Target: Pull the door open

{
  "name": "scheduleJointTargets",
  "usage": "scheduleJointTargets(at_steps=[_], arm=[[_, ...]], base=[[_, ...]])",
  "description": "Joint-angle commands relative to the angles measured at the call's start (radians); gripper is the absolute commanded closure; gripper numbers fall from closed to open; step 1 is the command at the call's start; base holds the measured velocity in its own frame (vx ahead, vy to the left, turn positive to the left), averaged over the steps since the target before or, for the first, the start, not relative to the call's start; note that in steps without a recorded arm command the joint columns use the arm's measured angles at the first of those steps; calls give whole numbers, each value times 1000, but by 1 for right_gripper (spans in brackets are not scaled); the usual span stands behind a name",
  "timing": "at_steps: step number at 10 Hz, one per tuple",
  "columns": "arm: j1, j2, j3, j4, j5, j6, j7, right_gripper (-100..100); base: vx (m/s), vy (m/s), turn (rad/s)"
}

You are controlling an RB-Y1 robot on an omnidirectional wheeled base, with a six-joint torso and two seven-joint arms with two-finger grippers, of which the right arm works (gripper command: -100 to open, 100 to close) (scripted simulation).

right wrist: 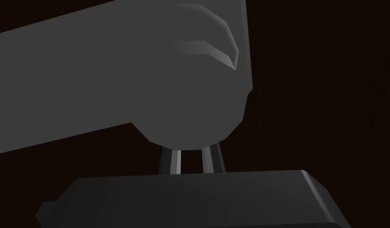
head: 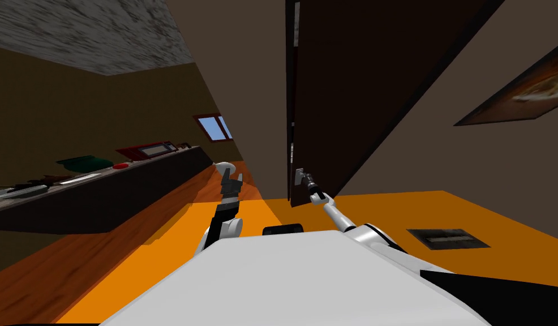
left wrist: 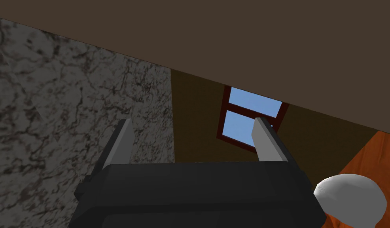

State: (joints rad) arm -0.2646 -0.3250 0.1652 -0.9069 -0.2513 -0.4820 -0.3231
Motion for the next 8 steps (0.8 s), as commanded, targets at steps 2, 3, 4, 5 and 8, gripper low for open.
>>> scheduleJointTargets(at_steps=[2,3,4,5,8], arm=[[-24,25,23,22,-36,-10,-73,100],[-30,24,24,31,-62,-12,-106,100],[-21,9,9,34,-80,-2,-128,-100],[-20,12,10,29,-96,1,-151,-100],[-14,26,15,11,-155,10,-239,-100]], base=[[-59,-35,65],[-75,-38,114],[-77,-60,43],[-80,-66,23],[-79,-40,47]])
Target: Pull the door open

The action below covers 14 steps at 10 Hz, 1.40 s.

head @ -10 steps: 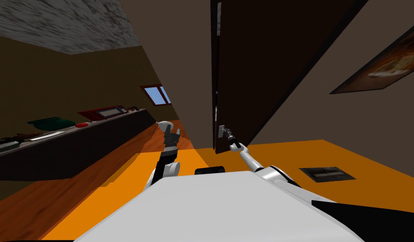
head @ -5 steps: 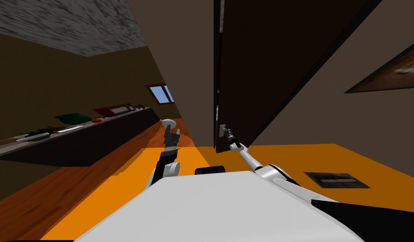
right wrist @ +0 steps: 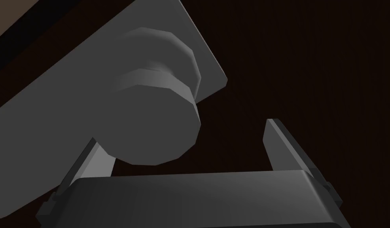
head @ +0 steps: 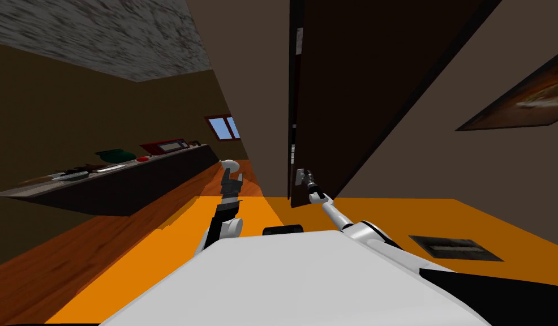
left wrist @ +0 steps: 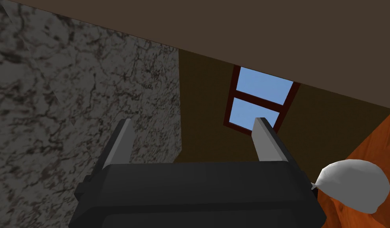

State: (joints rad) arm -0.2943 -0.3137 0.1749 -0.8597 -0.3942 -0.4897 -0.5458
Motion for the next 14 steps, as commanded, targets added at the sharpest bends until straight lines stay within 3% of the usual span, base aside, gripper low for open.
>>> scheduleJointTargets(at_steps=[1,4,5,10,11,13,14], arm=[[16,14,6,-37,-12,18,-18,-100],[23,31,12,-59,-87,30,-112,-100],[23,31,12,-59,-87,30,-128,-100],[33,55,21,-92,-195,47,-268,-100],[33,55,21,-92,-195,47,-284,-100],[38,67,25,-107,-246,56,-346,-100],[38,67,25,-107,-246,56,-360,-100]], base=[[-89,10,120],[-88,-19,74],[-68,-54,27],[-64,-53,59],[-59,-37,28],[-81,-50,59],[-61,-46,30]])
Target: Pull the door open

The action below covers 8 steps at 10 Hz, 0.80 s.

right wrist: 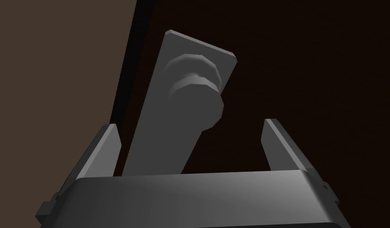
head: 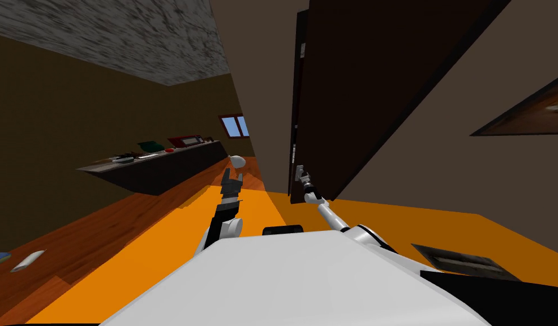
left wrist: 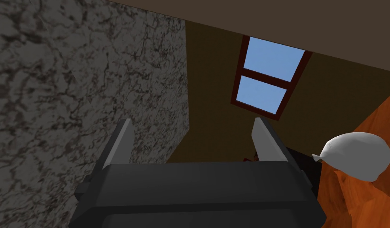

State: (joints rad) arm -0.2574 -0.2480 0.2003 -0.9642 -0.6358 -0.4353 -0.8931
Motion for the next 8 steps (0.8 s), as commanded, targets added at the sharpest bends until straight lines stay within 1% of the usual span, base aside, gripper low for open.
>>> scheduleJointTargets(at_steps=[1,3,4,6,8], arm=[[3,7,2,-10,-29,5,-49,-100],[7,16,6,-22,-73,12,-105,-100],[7,16,6,-22,-73,12,-113,-100],[11,24,9,-33,-108,18,-166,-100],[13,30,11,-40,-132,21,-202,-100]], base=[[-46,-40,51],[-80,-49,79],[-69,-42,10],[-59,-43,34],[-77,-42,46]])
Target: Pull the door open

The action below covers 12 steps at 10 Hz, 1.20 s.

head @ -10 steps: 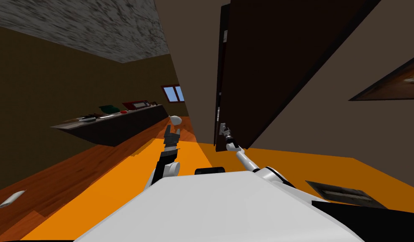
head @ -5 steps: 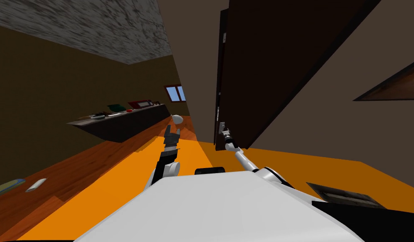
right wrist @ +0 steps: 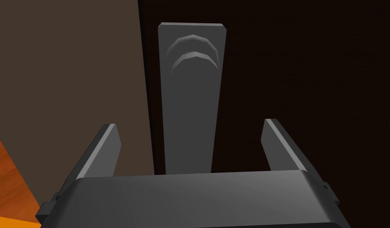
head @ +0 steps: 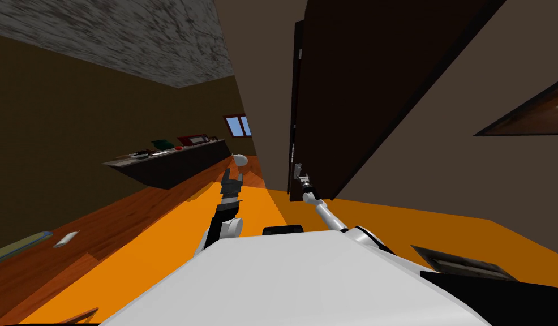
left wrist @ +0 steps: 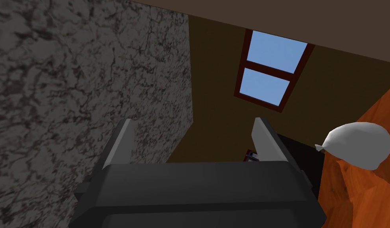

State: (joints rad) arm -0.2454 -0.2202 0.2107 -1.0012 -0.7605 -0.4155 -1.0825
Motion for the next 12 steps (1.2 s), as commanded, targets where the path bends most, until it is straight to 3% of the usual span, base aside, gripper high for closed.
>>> scheduleJointTargets(at_steps=[1,2,3,4,6,8,9,10,11,12], arm=[[2,4,2,-6,-19,3,-28,-100],[1,3,1,-3,-11,2,-16,-100],[9,-33,-9,7,-20,-7,-50,-100],[12,-46,-12,10,-23,-11,-60,-100],[24,-102,-28,25,-34,-25,-106,-100],[32,-139,-38,35,-41,-34,-136,-100],[34,-148,-41,38,-43,-37,-144,-100],[32,-139,-37,37,-41,-38,-137,-100],[32,-139,-37,37,-41,-38,-137,100],[32,-139,-37,37,-41,-38,-137,100]], base=[[-54,-30,24],[-23,-13,4],[77,27,224],[135,53,194],[181,54,207],[166,34,128],[118,13,119],[51,-3,20],[-3,-2,-32],[-17,-11,-19]])
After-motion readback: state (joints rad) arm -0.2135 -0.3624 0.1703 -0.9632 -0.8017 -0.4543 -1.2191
